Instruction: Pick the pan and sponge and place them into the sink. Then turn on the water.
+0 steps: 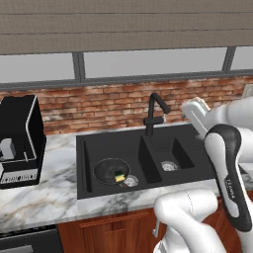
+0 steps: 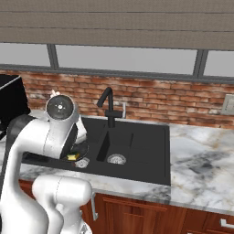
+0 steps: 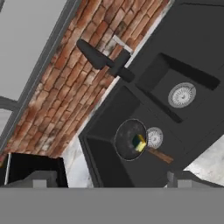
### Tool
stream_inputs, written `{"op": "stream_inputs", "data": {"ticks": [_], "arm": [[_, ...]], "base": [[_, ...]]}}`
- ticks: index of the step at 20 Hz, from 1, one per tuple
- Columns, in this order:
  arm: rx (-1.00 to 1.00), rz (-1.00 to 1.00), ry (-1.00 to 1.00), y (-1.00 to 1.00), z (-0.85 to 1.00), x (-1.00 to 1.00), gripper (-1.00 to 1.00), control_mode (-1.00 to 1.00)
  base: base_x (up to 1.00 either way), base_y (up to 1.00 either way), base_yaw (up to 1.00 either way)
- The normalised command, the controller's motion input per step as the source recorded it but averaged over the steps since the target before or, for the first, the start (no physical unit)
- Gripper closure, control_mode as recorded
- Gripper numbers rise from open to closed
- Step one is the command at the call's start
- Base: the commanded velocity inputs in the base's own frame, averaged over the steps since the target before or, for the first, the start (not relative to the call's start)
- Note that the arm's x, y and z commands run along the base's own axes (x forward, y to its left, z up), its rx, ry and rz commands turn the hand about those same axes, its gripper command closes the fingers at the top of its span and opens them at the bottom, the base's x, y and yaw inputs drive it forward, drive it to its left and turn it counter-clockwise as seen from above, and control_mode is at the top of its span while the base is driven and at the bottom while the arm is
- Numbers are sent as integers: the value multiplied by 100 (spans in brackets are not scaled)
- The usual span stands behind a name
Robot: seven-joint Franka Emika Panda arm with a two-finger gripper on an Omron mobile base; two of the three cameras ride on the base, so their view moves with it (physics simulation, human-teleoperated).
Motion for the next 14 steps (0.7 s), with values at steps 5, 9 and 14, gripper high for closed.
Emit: {"op": "stream_inputs", "data": {"ticks": [5, 9, 14], "arm": [[34, -18, 11, -77, 28, 11, -100, -100], [40, -26, 6, -56, -2, 34, -100, -100], [38, -39, 12, -24, -15, 60, -100, -100]], "base": [[0, 0, 0], [0, 0, 0], [0, 0, 0]]}}
